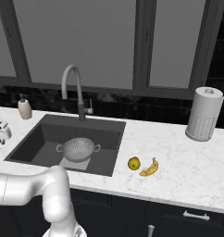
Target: Put the colander in the sink, put the kiwi, pear, banana in the colander, and turn on the sink faucet and pour water over the colander.
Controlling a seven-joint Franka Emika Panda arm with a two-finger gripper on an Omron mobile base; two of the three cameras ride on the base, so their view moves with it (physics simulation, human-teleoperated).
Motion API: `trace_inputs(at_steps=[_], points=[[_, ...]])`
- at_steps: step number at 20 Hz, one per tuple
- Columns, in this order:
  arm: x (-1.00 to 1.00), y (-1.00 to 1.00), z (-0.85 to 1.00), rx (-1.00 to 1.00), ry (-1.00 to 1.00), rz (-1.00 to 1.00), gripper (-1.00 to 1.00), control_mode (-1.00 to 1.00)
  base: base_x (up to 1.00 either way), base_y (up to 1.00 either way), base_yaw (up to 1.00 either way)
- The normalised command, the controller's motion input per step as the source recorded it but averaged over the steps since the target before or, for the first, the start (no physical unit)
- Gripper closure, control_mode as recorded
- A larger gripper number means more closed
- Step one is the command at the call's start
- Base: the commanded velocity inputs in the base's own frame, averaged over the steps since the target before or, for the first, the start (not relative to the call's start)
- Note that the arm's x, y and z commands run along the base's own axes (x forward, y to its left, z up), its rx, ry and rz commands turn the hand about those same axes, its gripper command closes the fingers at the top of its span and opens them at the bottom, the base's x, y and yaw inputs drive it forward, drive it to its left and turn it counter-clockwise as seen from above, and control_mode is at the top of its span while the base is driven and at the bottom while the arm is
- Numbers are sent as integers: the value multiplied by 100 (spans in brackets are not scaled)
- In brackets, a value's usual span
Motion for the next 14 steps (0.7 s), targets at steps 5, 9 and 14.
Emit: trace_inputs(at_steps=[5,9,14], points=[[30,32,-19,-4,0,0,-100,-100,0,0,0],[40,36,-19,-4,0,0,-100,-100,0,0,0],[23,10,-13,0,0,0,100,-100,0,0,0]])
